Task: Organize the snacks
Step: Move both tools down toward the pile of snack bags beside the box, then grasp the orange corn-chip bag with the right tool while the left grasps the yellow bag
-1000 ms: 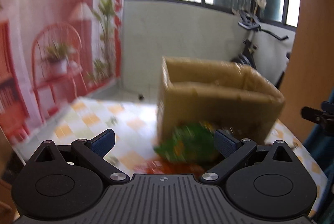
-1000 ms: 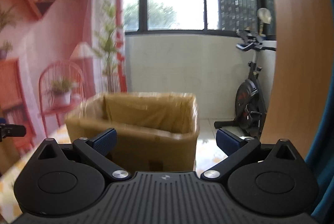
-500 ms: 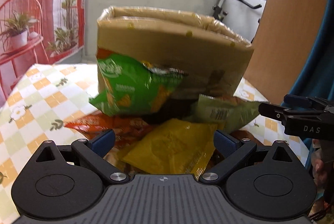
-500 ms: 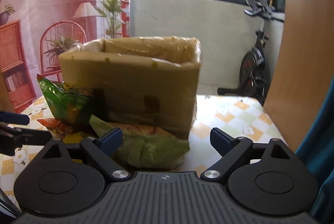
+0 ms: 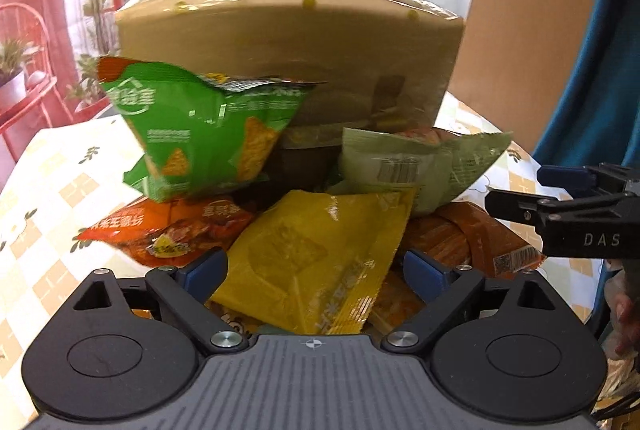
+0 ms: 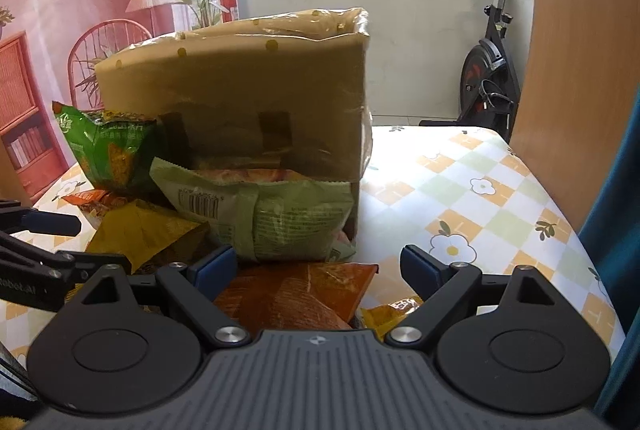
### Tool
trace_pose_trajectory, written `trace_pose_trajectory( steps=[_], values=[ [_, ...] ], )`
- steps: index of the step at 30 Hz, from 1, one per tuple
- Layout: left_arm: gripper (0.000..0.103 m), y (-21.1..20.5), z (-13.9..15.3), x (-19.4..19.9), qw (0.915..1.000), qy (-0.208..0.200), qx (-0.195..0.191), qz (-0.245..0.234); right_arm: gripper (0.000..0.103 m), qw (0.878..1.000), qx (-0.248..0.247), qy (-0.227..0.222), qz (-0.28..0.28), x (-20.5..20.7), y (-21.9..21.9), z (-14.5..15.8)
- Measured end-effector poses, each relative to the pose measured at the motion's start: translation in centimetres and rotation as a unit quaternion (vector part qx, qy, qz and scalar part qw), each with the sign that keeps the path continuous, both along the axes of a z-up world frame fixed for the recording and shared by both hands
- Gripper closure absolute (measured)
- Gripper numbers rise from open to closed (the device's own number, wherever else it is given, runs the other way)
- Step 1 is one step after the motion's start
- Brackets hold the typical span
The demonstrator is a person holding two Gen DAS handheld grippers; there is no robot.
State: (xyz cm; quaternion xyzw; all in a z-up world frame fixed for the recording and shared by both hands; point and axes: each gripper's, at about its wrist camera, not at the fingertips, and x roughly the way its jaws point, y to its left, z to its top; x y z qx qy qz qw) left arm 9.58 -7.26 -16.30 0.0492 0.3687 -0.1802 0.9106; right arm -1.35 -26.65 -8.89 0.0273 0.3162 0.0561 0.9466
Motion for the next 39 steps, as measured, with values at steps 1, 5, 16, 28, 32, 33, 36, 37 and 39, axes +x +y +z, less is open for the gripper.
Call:
trace_pose_trajectory(
  steps=[1, 5, 16, 28, 32, 33, 36, 37, 39],
  values=[
    [0.007, -0.2, -0.1, 0.0, 1.0, -0.002, 0.004, -0.003, 0.013, 1.0, 0.001, 0.0, -0.002, 0.0, -0.1, 0.0],
    [0.007, -1.1, -0.8, 0.4, 0.9995, -0.012, 0.03, -0.007, 0.013, 1.0, 0.002, -0.001, -0.007, -0.1, -0.3, -0.1],
    [0.049, 0.1, -0.8, 0.4, 0.9999, -0.01, 0.002, 0.002, 0.013, 1.0, 0.006, 0.012, -0.003, 0.1, 0.0, -0.6],
    [0.05, 1.7, -0.8, -1.0, 0.9996, -0.01, -0.026, 0.005, 0.011, 0.998, 0.017, 0.059, 0.008, 1.9, 2.6, -3.0],
    [0.05, 2.1, -0.6, -1.4, 0.9993, -0.01, -0.036, 0.002, 0.008, 0.998, 0.003, 0.061, 0.004, 2.1, 3.6, -3.6],
    [0.05, 2.1, -0.6, -1.4, 0.9992, -0.009, -0.038, 0.002, 0.008, 0.998, 0.0, 0.06, 0.004, 2.2, 3.7, -3.7],
    [0.05, 2.4, -0.5, -1.5, 0.999, -0.008, -0.043, 0.004, 0.006, 0.998, -0.008, 0.063, 0.001, 2.4, 4.2, -3.8],
    [0.05, 2.7, -0.5, -1.6, 0.9989, -0.008, -0.045, 0.004, 0.006, 0.998, -0.011, 0.063, 0.001, 2.5, 4.3, -3.9],
    [0.05, 2.8, -0.5, -1.8, 0.9988, -0.007, -0.048, 0.004, 0.005, 0.998, -0.016, 0.064, 0.0, 2.5, 4.6, -4.0]
  ],
)
